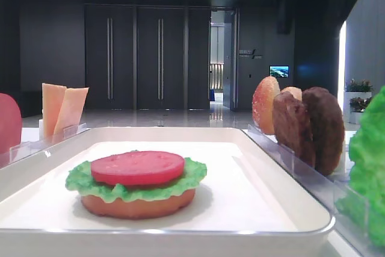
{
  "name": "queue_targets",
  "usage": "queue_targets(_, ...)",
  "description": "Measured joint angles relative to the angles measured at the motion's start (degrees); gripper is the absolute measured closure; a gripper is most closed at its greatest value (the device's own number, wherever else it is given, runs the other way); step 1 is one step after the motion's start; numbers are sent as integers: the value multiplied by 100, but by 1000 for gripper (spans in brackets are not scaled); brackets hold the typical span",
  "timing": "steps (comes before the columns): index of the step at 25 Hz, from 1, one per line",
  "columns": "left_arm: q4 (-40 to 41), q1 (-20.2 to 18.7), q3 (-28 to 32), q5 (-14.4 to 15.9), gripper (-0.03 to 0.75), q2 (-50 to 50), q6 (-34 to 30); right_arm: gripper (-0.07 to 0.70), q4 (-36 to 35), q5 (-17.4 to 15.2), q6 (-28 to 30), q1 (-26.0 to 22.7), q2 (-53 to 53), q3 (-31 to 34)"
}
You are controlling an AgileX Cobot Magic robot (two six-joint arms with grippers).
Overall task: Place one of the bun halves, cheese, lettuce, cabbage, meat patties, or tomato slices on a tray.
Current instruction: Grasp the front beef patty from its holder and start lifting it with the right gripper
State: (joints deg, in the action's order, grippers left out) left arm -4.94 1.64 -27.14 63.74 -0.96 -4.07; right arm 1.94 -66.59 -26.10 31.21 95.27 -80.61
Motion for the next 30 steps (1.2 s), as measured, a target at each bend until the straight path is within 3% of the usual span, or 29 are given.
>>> queue_targets(10,0,0,0,0,262,0,0,251,-194,309,-291,11,132,0)
queue_targets(30,0,0,0,0,262,0,0,251,-194,526,-262,135,765,0)
